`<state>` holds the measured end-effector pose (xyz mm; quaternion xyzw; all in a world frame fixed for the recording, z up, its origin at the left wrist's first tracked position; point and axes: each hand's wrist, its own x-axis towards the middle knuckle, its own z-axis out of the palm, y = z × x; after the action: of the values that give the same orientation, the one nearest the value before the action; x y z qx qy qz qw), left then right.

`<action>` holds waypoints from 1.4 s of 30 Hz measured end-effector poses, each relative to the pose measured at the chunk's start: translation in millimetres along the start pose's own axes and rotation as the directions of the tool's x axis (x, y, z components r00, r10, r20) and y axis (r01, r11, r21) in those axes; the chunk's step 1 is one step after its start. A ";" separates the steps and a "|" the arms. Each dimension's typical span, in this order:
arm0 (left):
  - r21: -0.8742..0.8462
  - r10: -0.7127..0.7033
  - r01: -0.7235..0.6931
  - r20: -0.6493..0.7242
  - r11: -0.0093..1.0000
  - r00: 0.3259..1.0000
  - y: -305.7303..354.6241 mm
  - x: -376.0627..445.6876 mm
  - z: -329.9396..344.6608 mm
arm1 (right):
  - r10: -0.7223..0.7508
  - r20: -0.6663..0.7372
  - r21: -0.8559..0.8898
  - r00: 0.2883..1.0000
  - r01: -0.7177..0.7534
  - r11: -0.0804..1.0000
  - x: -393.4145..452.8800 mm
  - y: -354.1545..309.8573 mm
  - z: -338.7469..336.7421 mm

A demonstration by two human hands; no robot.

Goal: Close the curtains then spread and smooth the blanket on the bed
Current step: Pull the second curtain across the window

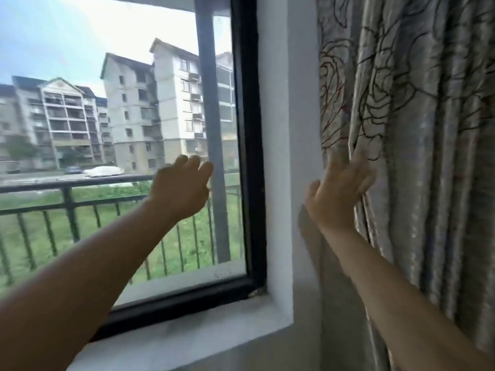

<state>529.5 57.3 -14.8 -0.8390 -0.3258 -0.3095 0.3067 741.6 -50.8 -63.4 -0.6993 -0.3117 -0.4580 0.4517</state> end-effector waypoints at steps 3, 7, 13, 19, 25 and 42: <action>0.092 -0.105 0.102 0.027 0.991 0.994 -66.0 -44.2 -9.1 | -0.146 0.064 0.182 0.987 0.133 0.974 -26.5 -78.3 10.9; 0.267 -0.236 0.230 -0.012 0.936 0.972 -148.9 -104.1 -35.0 | -0.335 0.098 0.506 0.937 0.243 0.828 -58.9 -188.0 28.9; 0.585 -0.247 0.223 -0.040 0.780 0.968 -266.6 -197.2 -100.3 | -0.381 0.115 0.893 0.918 0.072 0.444 -120.9 -371.6 43.4; 0.762 -0.231 0.284 -0.180 0.583 0.956 -363.6 -244.6 -139.0 | -0.438 0.172 0.985 0.882 -0.141 0.102 -157.2 -537.2 47.8; 0.555 -0.323 0.604 -0.524 0.572 0.788 -445.7 -257.6 -144.7 | -0.617 0.137 0.892 0.775 -0.368 -0.264 -174.6 -666.0 30.2; -0.219 -0.761 0.840 -0.575 0.496 0.300 -677.0 -361.2 -166.5 | -0.599 0.260 0.789 0.757 -0.525 -0.320 -261.4 -954.8 3.3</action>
<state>-237.7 214.9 40.6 -0.3942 -0.6008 -0.6496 0.2483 -169.5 326.0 25.5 -0.1075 -0.7021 0.2625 0.6531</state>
